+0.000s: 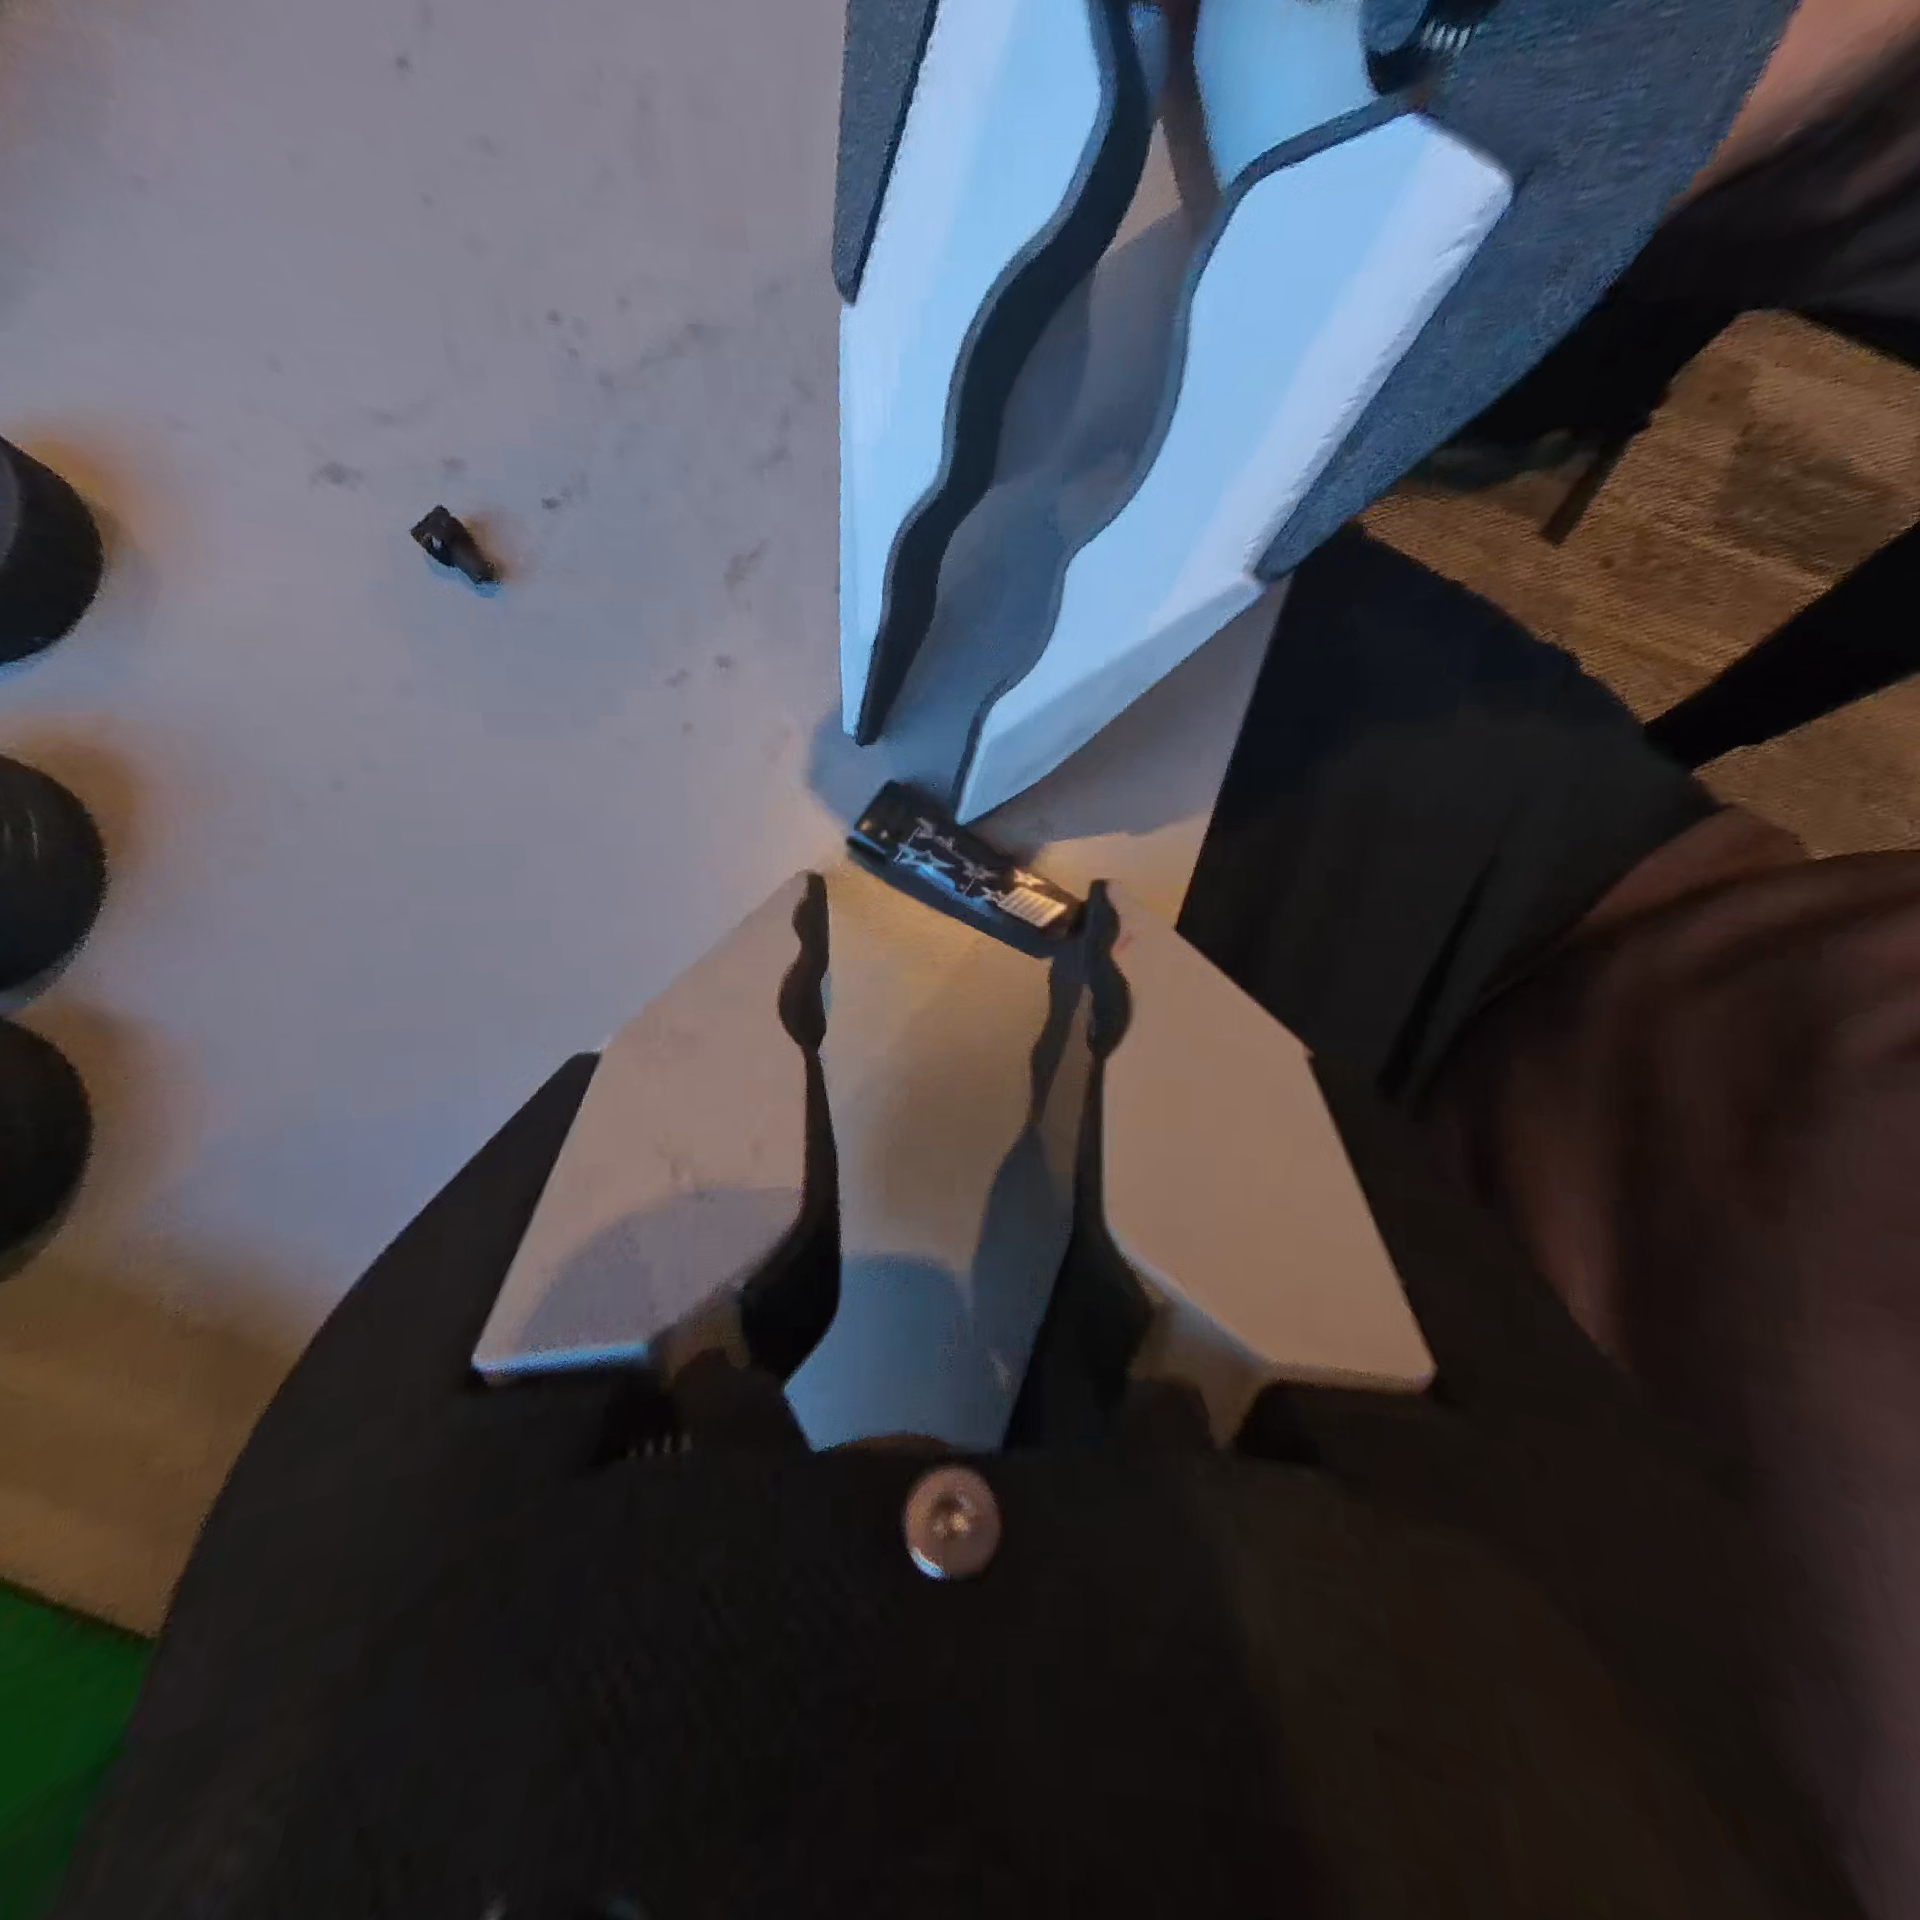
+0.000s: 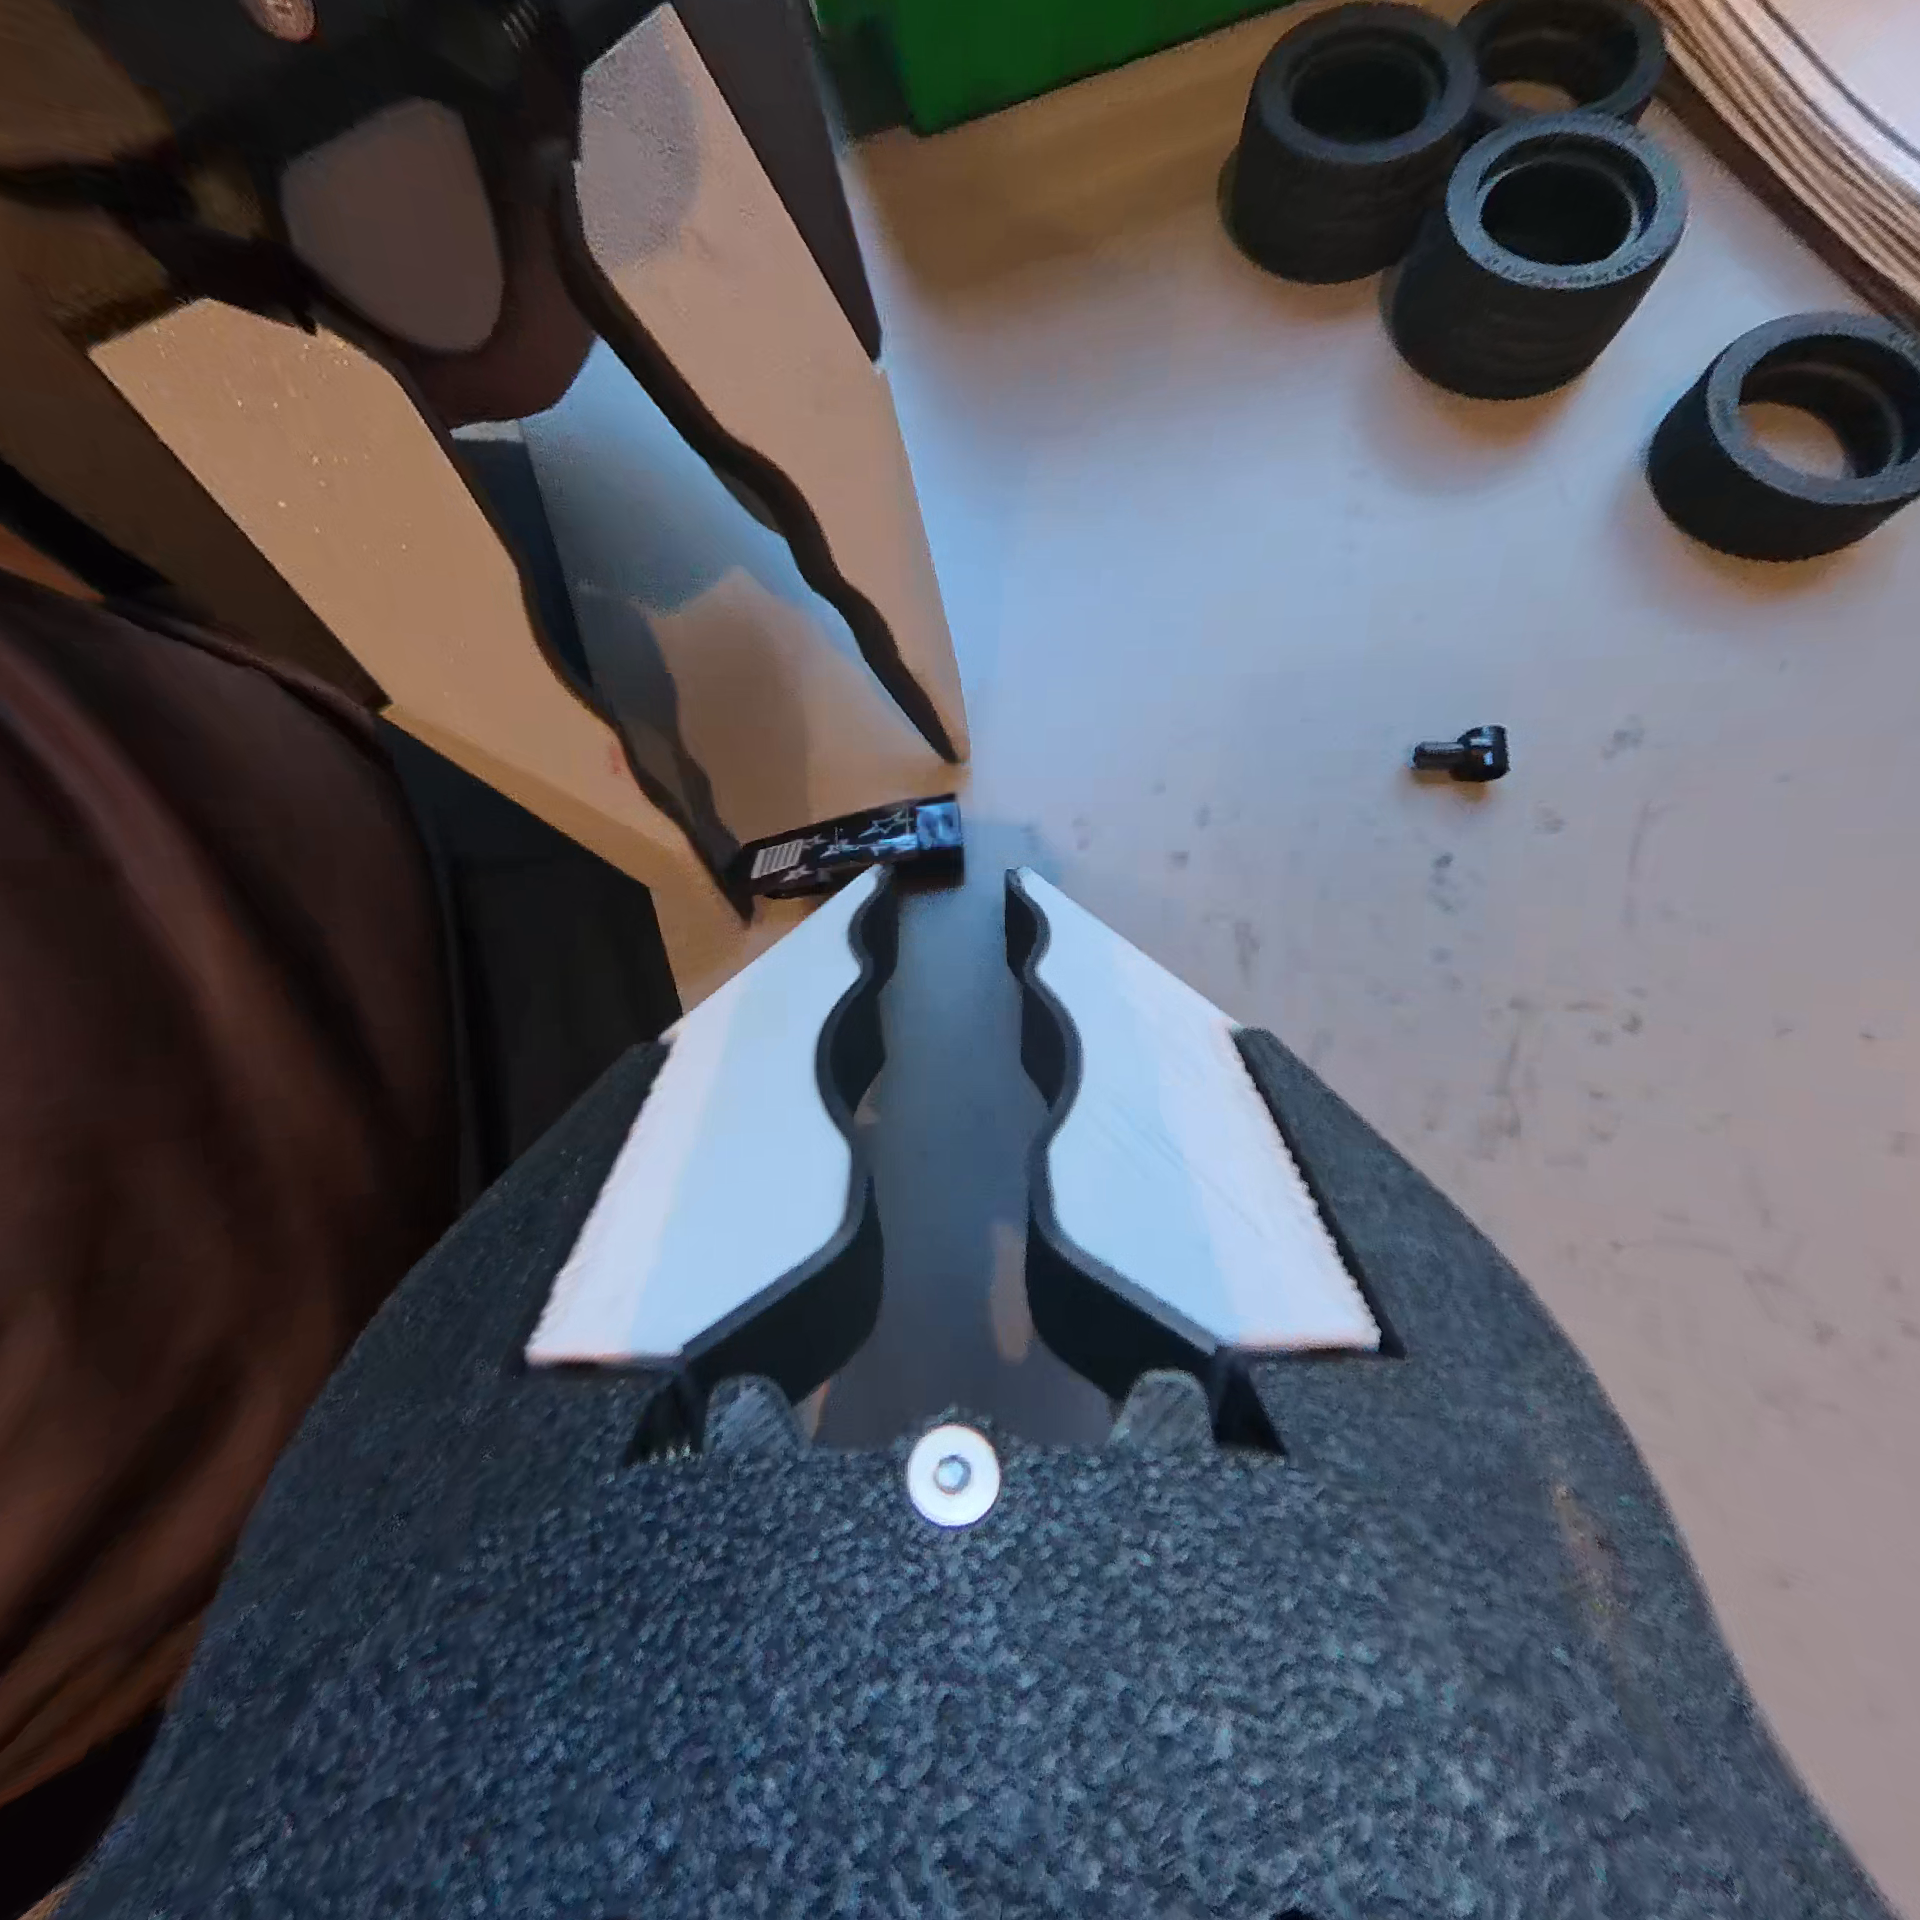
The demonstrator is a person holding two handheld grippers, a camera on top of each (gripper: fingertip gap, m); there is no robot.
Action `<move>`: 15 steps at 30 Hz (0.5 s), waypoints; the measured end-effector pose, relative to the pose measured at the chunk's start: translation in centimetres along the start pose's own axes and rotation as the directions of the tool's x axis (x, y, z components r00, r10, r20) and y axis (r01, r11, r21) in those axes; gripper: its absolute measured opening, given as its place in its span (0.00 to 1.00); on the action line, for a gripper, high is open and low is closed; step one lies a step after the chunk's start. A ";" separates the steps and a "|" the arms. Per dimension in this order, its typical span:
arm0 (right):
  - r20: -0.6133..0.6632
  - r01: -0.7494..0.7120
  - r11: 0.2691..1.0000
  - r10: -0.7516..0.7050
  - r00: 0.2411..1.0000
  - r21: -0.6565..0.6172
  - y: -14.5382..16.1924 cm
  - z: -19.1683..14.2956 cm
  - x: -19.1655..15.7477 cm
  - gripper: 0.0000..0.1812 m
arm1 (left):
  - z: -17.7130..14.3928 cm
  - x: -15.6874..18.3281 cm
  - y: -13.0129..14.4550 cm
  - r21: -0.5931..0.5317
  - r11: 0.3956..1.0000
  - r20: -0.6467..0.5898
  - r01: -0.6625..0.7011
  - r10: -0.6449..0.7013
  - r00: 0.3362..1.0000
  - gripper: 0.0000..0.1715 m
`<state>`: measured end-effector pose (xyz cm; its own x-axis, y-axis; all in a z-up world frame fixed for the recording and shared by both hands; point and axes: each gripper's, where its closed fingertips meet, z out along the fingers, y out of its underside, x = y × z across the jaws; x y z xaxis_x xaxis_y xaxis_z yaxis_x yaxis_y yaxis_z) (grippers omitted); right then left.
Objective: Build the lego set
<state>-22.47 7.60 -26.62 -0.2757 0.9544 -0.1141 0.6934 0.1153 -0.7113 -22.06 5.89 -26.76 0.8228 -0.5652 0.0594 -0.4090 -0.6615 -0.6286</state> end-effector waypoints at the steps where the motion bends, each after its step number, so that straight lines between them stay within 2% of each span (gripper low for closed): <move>1: -0.014 0.005 1.000 -0.005 1.000 0.003 -0.1 0.1 0.0 0.10 | 0.0 0.0 0.0 -0.002 1.000 0.007 -0.016 0.016 1.000 0.26; 2: -0.030 0.011 1.000 -0.011 0.999 0.004 -0.2 0.1 0.1 0.08 | -0.1 -0.1 0.0 -0.007 0.999 0.010 -0.033 0.033 0.999 0.22; 4: -0.041 0.024 1.000 -0.024 0.999 -0.011 0.0 0.2 0.0 0.08 | -0.3 -0.9 0.5 -0.039 0.996 0.048 -0.079 0.081 0.996 0.10; 7: -0.041 0.038 0.999 -0.038 0.998 -0.010 0.1 0.2 -0.2 0.08 | -0.9 -1.5 1.0 -0.046 0.991 0.046 -0.125 0.127 0.991 0.11; 11: -0.034 0.019 1.000 -0.019 0.999 0.008 0.0 -0.2 0.3 0.09 | -1.5 -2.3 1.6 -0.059 0.996 0.044 -0.067 0.070 0.997 0.18; 15: -0.040 0.043 0.998 -0.042 0.998 0.035 -0.2 -0.9 0.8 0.09 | -1.2 -1.8 0.5 -0.017 0.999 0.002 -0.046 0.046 0.999 0.20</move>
<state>-22.25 8.53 -25.96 -0.2779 0.9590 -0.0563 0.6572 0.1470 -0.7393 -24.24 5.98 -26.28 0.8039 -0.5940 0.0294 -0.4526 -0.6431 -0.6177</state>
